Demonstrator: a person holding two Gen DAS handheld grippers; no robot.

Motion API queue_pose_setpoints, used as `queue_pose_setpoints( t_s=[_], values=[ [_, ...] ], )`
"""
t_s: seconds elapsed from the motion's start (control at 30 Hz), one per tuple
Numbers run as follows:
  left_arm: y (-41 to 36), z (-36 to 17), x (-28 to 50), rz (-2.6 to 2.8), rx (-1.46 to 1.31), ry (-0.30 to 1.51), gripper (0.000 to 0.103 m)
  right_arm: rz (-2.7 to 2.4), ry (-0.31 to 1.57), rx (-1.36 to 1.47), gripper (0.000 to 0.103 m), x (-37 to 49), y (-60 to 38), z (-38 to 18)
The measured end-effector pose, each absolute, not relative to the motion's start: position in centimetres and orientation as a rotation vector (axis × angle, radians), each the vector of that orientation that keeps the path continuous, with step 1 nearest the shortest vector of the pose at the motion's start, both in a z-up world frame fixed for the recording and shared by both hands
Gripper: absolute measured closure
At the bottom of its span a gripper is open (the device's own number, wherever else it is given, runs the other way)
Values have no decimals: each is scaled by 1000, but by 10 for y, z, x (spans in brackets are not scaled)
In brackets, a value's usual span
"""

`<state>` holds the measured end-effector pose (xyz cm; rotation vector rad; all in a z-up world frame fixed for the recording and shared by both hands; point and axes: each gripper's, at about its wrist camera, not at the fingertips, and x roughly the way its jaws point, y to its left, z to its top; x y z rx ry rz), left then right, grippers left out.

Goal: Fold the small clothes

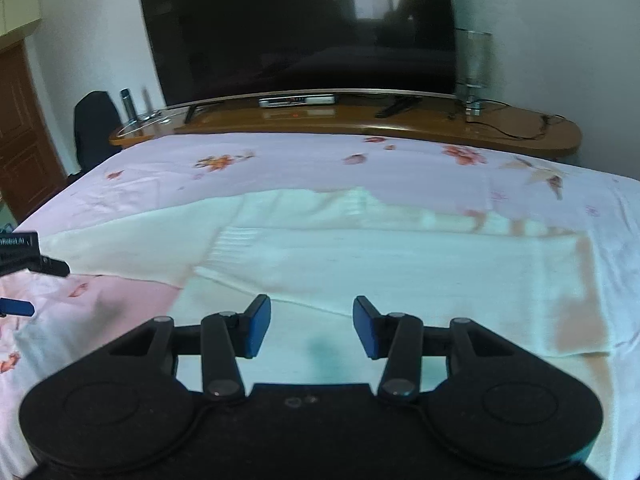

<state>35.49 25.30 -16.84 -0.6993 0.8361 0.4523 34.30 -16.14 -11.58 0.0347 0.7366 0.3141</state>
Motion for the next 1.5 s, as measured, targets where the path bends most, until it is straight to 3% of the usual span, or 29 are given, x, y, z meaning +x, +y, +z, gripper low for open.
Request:
queue_pose_setpoints(
  t_s=[0.07,0.23,0.37,0.7,0.77,1.03,1.27,1.5],
  values=[
    [272,-175,353,463,-776,811,24,321,743,25,57,341,-150,-117],
    [303,-188,352,461,-907,753,46,331,752,17,56,347,-129,-123],
    [322,-204,357,475,-1012,706,72,324,753,17,55,356,-120,-128],
    [341,-217,386,496,-1105,606,75,303,755,5,55,383,-111,-139],
    [343,-218,395,522,-1109,611,92,301,755,-7,55,386,-110,-141],
    [306,-175,423,436,-874,565,95,260,735,-63,56,393,-113,-144],
    [186,-118,479,32,-653,578,95,265,795,-81,55,398,-117,-158],
    [12,-124,510,-338,-409,757,95,220,738,163,57,376,-192,-131]
  ],
)
